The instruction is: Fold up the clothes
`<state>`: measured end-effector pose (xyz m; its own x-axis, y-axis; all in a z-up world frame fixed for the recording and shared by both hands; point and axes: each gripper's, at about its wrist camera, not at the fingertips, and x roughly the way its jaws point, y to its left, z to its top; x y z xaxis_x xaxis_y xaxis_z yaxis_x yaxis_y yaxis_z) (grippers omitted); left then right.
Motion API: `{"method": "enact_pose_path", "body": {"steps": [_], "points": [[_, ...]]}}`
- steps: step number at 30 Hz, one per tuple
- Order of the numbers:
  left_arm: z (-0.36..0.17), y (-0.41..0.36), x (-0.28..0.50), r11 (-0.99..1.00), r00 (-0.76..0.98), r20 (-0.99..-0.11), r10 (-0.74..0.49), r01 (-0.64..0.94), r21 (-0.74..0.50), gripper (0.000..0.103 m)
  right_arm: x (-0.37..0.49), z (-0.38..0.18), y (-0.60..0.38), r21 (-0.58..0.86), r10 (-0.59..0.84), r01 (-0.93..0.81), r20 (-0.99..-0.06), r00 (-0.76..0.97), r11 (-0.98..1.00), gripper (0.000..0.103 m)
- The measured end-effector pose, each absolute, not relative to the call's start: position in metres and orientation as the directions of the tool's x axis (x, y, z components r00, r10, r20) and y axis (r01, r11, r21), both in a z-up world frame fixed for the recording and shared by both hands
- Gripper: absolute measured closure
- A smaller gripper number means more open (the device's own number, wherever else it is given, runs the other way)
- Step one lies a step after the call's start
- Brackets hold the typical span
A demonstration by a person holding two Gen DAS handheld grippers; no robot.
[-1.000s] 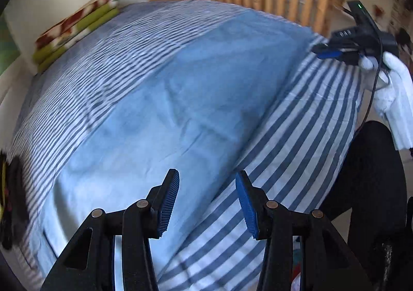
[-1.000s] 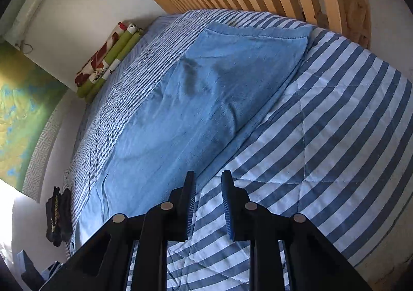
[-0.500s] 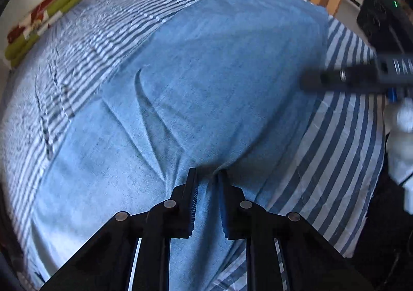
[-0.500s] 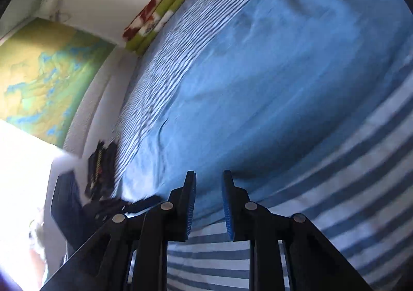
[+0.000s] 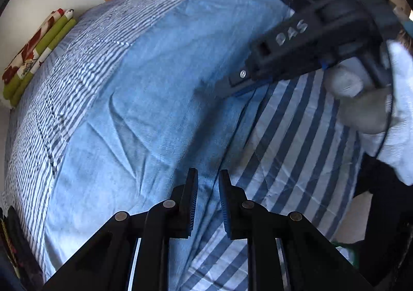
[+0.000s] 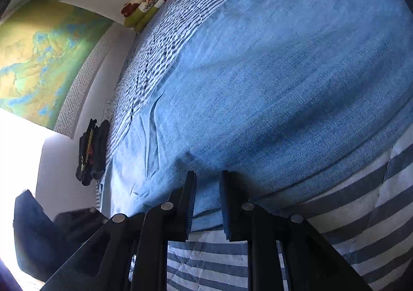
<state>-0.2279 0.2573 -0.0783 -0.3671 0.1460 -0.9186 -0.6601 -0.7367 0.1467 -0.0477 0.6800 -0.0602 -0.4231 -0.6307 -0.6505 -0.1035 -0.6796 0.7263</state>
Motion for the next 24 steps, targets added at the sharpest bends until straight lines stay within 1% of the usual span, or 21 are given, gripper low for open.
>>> {"method": "enact_pose_path", "body": {"steps": [7, 10, 11, 12, 13, 15, 18, 22, 24], "points": [[-0.095, 0.266, -0.248, -0.74, -0.323, -0.931, 0.172, -0.666, 0.095, 0.084, -0.048, -0.061, 0.687, 0.73, -0.635, -0.109, -0.649, -0.419, -0.675, 0.086], [-0.1, 0.273, -0.256, -0.728, -0.317, -0.935, 0.156, -0.677, 0.108, 0.084, -0.045, -0.06, 0.691, 0.725, -0.628, -0.11, -0.653, -0.424, -0.68, 0.087], [-0.101, 0.274, -0.257, -0.724, -0.311, -0.937, 0.158, -0.682, 0.105, 0.087, -0.043, -0.058, 0.692, 0.724, -0.625, -0.109, -0.652, -0.429, -0.681, 0.086], [-0.101, 0.275, -0.257, -0.72, -0.309, -0.938, 0.159, -0.686, 0.104, 0.092, -0.042, -0.054, 0.694, 0.727, -0.625, -0.107, -0.647, -0.436, -0.678, 0.086], [-0.1, 0.276, -0.259, -0.722, -0.31, -0.936, 0.166, -0.685, 0.099, 0.1, -0.039, -0.052, 0.698, 0.732, -0.628, -0.104, -0.64, -0.444, -0.673, 0.086], [-0.093, 0.272, -0.263, -0.748, -0.308, -0.932, 0.189, -0.66, 0.067, 0.101, -0.033, -0.046, 0.705, 0.742, -0.631, -0.098, -0.625, -0.459, -0.663, 0.086], [-0.079, 0.262, -0.265, -0.772, -0.286, -0.921, 0.264, -0.635, -0.024, 0.101, -0.019, -0.041, 0.713, 0.764, -0.653, -0.079, -0.596, -0.468, -0.64, 0.086], [-0.067, 0.257, -0.261, -0.777, -0.284, -0.912, 0.295, -0.627, -0.056, 0.101, -0.006, -0.052, 0.711, 0.837, -0.742, -0.076, -0.52, -0.423, -0.543, 0.083], [-0.066, 0.258, -0.26, -0.773, -0.279, -0.913, 0.298, -0.632, -0.059, 0.101, -0.006, -0.058, 0.704, 0.842, -0.756, -0.083, -0.517, -0.402, -0.533, 0.083]]}}
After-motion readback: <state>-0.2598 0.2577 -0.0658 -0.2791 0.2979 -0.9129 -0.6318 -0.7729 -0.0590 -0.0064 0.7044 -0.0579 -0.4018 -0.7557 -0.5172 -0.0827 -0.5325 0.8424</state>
